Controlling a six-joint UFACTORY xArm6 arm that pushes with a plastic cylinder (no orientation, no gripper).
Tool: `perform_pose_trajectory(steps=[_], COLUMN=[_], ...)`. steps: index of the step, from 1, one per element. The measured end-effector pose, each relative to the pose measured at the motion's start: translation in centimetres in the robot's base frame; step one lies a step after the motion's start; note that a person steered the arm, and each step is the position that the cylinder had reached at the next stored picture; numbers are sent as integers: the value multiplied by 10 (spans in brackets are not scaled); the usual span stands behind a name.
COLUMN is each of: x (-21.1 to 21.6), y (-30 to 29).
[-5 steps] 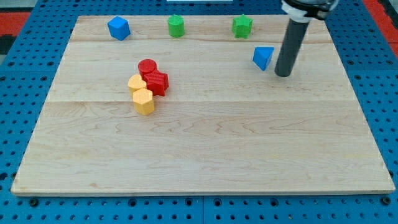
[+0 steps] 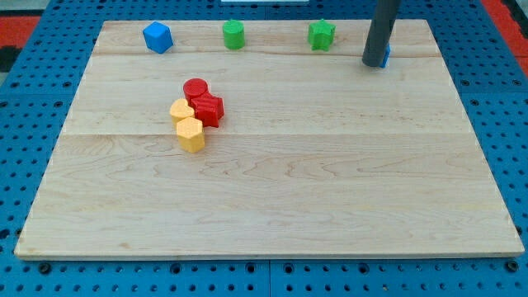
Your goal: Move the blue triangle right parallel to the green star
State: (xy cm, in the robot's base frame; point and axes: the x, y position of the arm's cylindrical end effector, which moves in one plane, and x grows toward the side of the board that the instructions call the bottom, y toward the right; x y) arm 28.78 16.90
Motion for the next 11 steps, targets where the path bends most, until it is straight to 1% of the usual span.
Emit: perform_pose_trajectory(steps=[1, 2, 3, 6, 11], x=[-10, 8, 13, 10, -26], y=[0, 0, 0, 25, 23])
